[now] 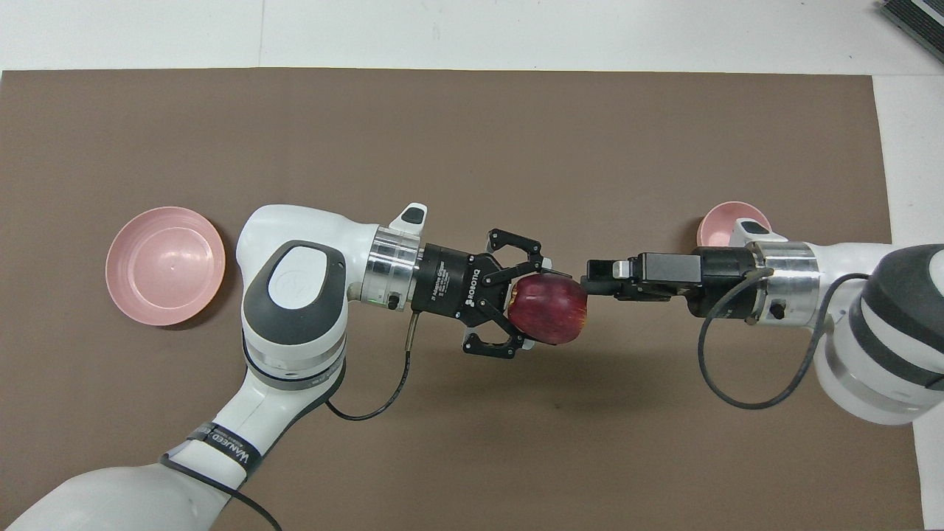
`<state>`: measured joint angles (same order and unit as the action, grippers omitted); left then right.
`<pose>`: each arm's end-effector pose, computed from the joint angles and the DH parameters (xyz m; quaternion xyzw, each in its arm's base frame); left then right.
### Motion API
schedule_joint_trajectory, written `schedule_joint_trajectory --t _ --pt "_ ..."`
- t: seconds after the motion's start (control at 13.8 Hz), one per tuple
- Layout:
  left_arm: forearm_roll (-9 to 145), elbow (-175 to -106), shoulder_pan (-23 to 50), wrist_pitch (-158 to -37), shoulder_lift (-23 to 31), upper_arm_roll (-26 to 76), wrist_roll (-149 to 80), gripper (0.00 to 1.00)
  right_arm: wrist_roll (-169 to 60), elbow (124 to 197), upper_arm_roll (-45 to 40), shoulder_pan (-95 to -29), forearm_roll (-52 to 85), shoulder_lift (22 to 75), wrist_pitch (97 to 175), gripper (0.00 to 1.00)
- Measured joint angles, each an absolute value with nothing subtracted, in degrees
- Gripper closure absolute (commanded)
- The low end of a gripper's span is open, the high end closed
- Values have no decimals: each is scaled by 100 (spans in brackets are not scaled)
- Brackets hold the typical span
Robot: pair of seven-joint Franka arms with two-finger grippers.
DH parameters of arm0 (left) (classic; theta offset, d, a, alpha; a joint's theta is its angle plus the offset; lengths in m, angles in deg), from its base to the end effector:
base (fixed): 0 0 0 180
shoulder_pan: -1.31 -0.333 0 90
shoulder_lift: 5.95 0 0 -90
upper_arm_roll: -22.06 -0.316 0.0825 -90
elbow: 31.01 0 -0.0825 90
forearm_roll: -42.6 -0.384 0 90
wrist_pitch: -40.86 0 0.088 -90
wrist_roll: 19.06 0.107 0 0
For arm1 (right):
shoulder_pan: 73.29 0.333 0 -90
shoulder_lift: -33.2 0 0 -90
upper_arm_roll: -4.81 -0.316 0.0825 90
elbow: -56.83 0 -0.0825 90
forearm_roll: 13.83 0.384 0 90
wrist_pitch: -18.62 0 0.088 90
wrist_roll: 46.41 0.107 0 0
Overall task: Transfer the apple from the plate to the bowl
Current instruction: 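Grasp the apple with the right gripper while the left gripper opens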
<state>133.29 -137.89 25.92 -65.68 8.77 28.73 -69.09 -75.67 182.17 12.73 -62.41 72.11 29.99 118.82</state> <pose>0.4999 -0.3883 0.4306 0.6303 0.3975 -0.5018 0.4392 0.5145 0.1154 0.4577 -0.7559 0.0374 -0.0085 0.6535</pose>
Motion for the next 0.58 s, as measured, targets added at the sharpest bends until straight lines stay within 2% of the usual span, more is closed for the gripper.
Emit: schedule_joint_trajectory --t 0.58 --pt "13750 -13857 2595 -7135 816 3219 -6937 100 -7567 18541 1243 -6194 7210 2775 11881 0"
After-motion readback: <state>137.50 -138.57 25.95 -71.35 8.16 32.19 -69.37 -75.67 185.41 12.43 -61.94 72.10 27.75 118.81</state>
